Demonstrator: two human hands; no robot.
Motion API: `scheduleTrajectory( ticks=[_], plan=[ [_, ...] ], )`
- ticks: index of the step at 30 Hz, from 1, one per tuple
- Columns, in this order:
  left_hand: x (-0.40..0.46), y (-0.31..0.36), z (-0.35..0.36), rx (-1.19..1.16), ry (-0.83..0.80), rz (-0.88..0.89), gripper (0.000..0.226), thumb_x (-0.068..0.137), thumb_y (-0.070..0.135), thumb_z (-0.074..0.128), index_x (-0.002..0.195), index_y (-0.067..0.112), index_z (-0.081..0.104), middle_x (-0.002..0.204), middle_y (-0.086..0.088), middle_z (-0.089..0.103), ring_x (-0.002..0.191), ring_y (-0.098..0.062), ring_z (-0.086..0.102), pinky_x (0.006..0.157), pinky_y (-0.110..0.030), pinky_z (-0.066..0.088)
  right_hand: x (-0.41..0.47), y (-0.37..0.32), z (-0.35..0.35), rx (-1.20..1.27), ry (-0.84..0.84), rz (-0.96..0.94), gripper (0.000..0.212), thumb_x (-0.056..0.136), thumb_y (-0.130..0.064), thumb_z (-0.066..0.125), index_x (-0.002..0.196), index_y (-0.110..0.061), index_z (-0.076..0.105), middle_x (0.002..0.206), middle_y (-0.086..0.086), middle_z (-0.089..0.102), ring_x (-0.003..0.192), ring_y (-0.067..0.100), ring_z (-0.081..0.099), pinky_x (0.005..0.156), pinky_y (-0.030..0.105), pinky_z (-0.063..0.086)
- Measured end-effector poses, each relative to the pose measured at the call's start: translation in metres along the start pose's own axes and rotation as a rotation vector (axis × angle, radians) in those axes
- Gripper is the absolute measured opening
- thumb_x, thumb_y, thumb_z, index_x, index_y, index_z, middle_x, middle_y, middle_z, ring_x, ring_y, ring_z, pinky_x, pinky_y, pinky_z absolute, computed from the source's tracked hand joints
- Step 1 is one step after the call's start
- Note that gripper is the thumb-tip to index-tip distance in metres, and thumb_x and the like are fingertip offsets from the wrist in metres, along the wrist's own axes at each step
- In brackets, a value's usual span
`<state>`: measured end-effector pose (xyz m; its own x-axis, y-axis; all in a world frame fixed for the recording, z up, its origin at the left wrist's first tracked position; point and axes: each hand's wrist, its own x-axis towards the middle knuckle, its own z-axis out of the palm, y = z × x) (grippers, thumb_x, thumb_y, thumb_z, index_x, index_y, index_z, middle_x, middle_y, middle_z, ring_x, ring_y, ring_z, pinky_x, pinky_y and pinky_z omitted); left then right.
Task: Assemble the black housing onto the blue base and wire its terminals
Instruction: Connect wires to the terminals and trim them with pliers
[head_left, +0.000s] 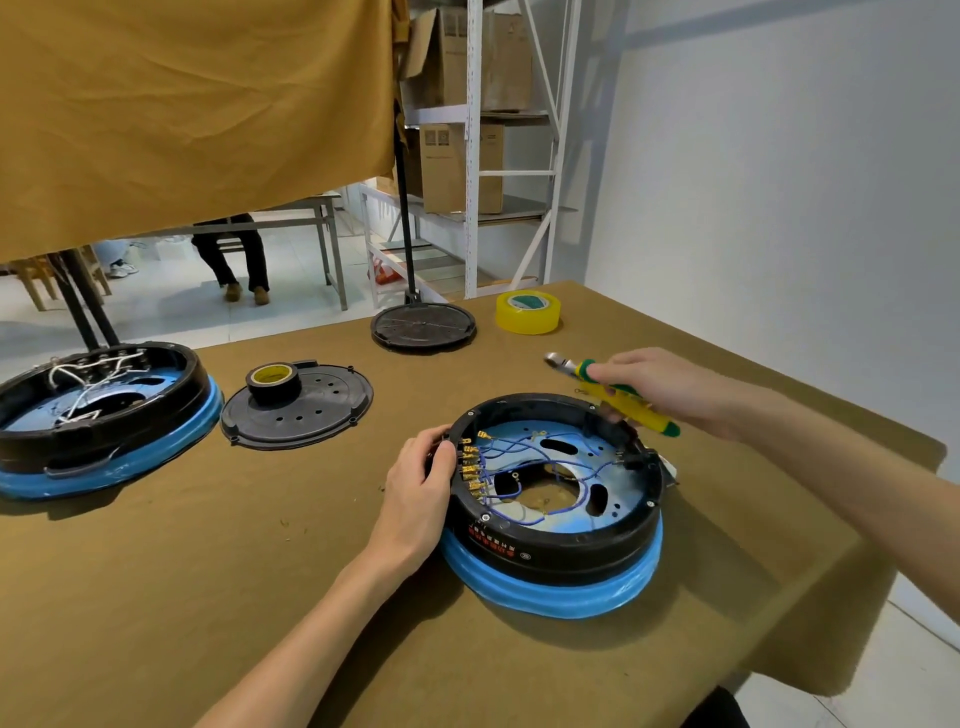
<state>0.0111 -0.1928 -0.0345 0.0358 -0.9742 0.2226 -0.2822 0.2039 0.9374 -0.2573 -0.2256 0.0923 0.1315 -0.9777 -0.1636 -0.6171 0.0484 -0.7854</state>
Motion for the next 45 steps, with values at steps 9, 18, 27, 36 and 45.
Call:
scheduleTrajectory(
  ticks=[9, 18, 27, 36, 45],
  plan=[
    [-0.001, 0.002, 0.001, 0.003, 0.015, 0.012, 0.05, 0.098, 0.048, 0.041, 0.135, 0.021, 0.061, 0.125, 0.004, 0.065, 0.119, -0.011, 0.06, 0.106, -0.046, 0.048, 0.074, 0.094, -0.008, -0.359, 0.435, 0.15, 0.035, 0.103, -0.043, 0.048, 0.081, -0.016, 0.053, 0.097, 0.016, 0.066, 0.087, 0.032, 0.06, 0.078, 0.038, 0.045],
    [0.001, 0.0, 0.0, -0.016, -0.001, 0.003, 0.051, 0.096, 0.052, 0.041, 0.134, 0.024, 0.061, 0.123, 0.004, 0.067, 0.117, -0.011, 0.062, 0.104, -0.048, 0.05, 0.066, 0.052, 0.016, -0.216, 0.616, -0.301, 0.004, 0.1, -0.018, 0.057, 0.1, -0.016, 0.061, 0.101, 0.006, 0.063, 0.09, 0.02, 0.061, 0.078, 0.032, 0.046],
    [0.0, -0.001, -0.001, -0.009, 0.001, 0.022, 0.035, 0.107, 0.039, 0.043, 0.132, 0.024, 0.061, 0.123, 0.003, 0.067, 0.116, -0.011, 0.063, 0.104, -0.046, 0.05, 0.015, -0.01, 0.098, -0.433, -0.125, -0.757, 0.016, 0.095, -0.032, 0.07, 0.102, -0.021, 0.078, 0.097, -0.006, 0.066, 0.091, 0.008, 0.06, 0.083, 0.024, 0.048],
    [0.001, -0.004, 0.0, 0.004, 0.007, 0.034, 0.031, 0.106, 0.038, 0.043, 0.128, 0.028, 0.063, 0.121, 0.005, 0.068, 0.115, -0.008, 0.063, 0.103, -0.044, 0.051, 0.022, -0.015, 0.097, -0.444, -0.181, -0.677, 0.015, 0.096, -0.029, 0.07, 0.1, -0.019, 0.082, 0.083, -0.018, 0.07, 0.077, -0.01, 0.058, 0.07, 0.003, 0.038],
    [0.0, -0.001, 0.003, 0.039, -0.045, 0.023, 0.035, 0.101, 0.05, 0.032, 0.12, 0.038, 0.059, 0.118, 0.007, 0.062, 0.115, -0.007, 0.058, 0.107, -0.049, 0.044, 0.02, -0.018, 0.1, -0.468, -0.199, -0.707, 0.015, 0.099, -0.024, 0.067, 0.098, -0.017, 0.08, 0.087, -0.006, 0.074, 0.081, 0.009, 0.063, 0.079, 0.028, 0.051]
  ],
)
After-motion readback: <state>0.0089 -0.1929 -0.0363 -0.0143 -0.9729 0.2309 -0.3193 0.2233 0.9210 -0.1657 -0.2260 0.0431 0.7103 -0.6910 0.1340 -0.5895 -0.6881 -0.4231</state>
